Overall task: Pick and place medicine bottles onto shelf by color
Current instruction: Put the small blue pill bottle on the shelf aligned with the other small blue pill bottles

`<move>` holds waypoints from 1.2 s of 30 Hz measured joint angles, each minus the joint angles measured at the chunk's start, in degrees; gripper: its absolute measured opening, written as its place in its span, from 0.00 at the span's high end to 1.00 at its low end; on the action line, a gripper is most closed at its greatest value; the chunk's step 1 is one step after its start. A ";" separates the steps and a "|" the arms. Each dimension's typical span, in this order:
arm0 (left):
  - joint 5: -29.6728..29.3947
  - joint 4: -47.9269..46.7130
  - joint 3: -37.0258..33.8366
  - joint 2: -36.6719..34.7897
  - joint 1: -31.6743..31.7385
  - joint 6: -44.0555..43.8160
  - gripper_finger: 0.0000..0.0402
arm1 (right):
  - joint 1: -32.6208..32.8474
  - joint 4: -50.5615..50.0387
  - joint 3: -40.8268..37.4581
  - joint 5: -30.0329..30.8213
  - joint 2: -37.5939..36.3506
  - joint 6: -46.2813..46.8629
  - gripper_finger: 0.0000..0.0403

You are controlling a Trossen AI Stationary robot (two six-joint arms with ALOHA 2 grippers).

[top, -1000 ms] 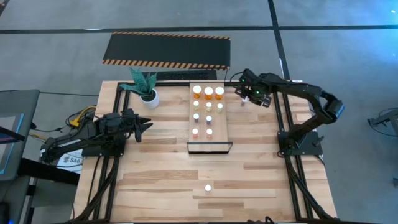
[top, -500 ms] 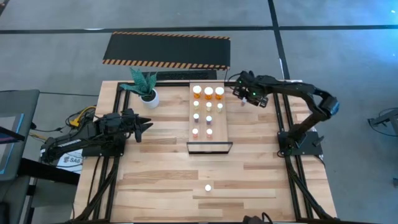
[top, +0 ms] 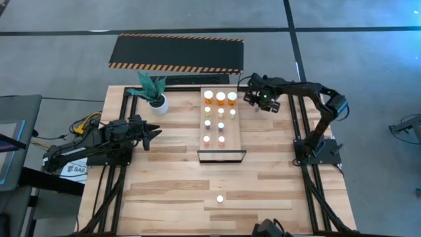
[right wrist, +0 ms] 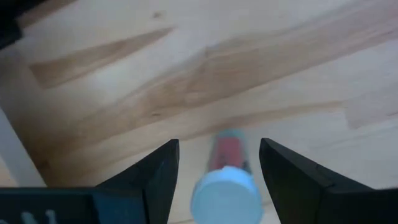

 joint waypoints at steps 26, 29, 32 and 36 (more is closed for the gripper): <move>-0.01 0.00 0.00 -0.01 -0.01 0.00 0.68 | 0.17 -1.50 0.07 -2.34 -0.60 -0.10 0.69; 0.00 -0.02 0.01 -0.01 -0.02 0.00 0.68 | 0.53 -4.00 0.84 -4.19 -0.54 -0.09 0.63; 0.00 -0.01 0.00 0.01 -0.01 0.00 0.68 | 2.07 -8.52 3.48 -4.37 -0.54 -0.09 0.62; 0.00 0.00 0.00 -0.01 0.00 0.00 0.68 | 4.75 -15.12 7.19 -3.99 -0.54 -0.11 0.68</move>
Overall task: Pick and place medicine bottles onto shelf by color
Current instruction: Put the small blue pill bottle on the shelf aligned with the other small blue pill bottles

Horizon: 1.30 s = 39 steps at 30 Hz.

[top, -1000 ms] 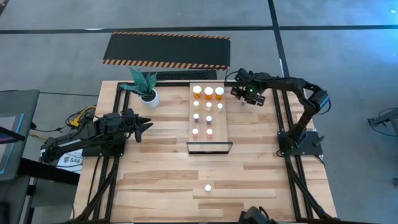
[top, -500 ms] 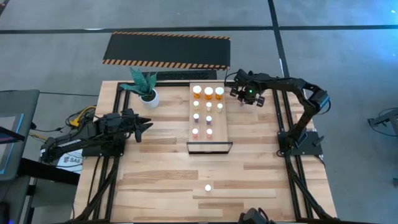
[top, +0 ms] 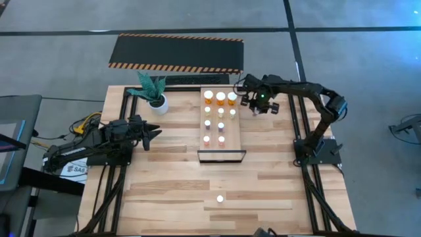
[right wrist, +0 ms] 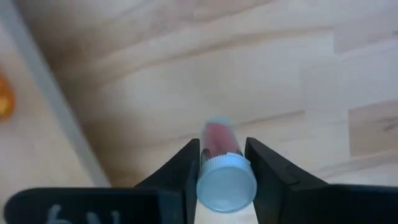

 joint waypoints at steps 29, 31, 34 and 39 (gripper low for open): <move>-0.01 0.00 0.01 0.01 -0.02 0.00 0.68 | 20.93 -13.15 7.70 1.92 0.00 11.97 0.69; 0.00 -0.01 0.00 0.01 -0.01 0.00 0.68 | 21.99 -14.05 9.16 2.93 -0.04 12.13 0.68; -0.02 -0.02 0.00 0.02 -0.02 0.00 0.68 | 23.79 -14.70 11.21 5.67 -0.04 12.26 0.69; -0.02 0.00 0.01 0.02 -0.01 0.00 0.68 | 26.82 -13.74 13.12 10.44 -0.04 12.23 0.71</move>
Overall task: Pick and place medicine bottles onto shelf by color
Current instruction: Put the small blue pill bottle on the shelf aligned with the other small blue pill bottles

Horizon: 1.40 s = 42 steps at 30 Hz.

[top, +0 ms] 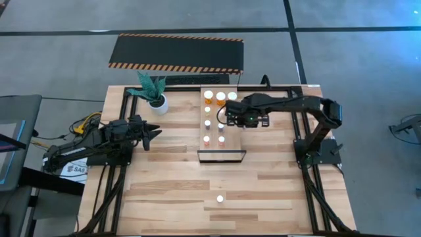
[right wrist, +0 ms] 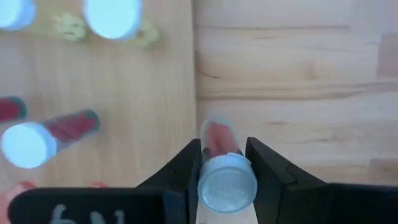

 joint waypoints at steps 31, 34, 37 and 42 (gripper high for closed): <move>0.04 -0.02 -0.01 0.00 -0.01 0.00 0.68 | 3.81 4.72 5.93 2.21 7.05 -7.10 0.71; -0.09 -0.02 -0.01 0.00 0.00 0.00 0.68 | 3.77 3.56 8.10 1.99 9.40 -8.20 0.70; -0.20 -0.01 -0.01 0.00 -0.01 0.00 0.68 | 3.77 2.80 9.90 1.79 10.74 -8.58 0.70; -0.22 -0.02 -0.01 0.00 0.01 0.00 0.68 | 3.81 2.68 10.25 1.09 11.55 -9.10 0.69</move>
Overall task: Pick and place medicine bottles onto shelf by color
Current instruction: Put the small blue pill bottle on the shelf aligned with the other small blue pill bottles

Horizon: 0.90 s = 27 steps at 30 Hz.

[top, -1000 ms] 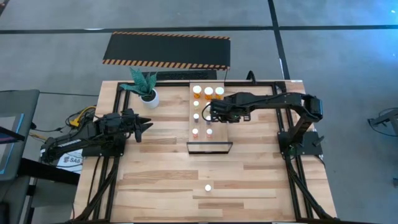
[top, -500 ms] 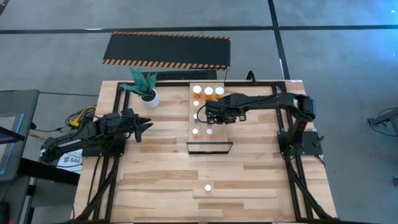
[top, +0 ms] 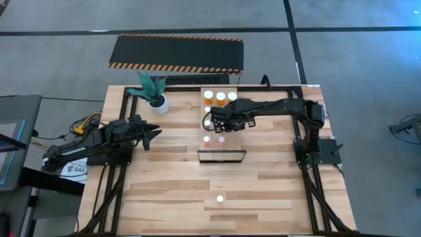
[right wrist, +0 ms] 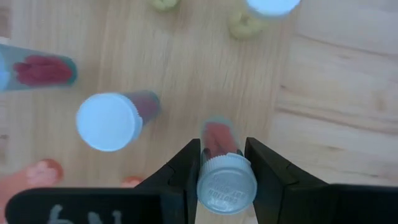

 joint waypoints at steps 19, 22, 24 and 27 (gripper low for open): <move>-0.01 0.02 0.00 0.00 -0.01 0.00 0.68 | -1.24 -0.42 -0.11 -0.59 1.41 -0.69 0.65; -0.02 0.02 -0.01 0.00 -0.02 0.00 0.68 | -1.28 -0.38 -0.17 -0.67 1.46 -1.07 0.63; -0.01 0.02 0.01 0.00 -0.01 0.00 0.68 | -1.41 -0.10 -0.17 -0.70 1.46 -1.52 0.60; -0.02 0.02 0.00 0.00 -0.01 0.00 0.68 | -1.78 0.49 -0.17 -0.85 1.46 -1.85 0.57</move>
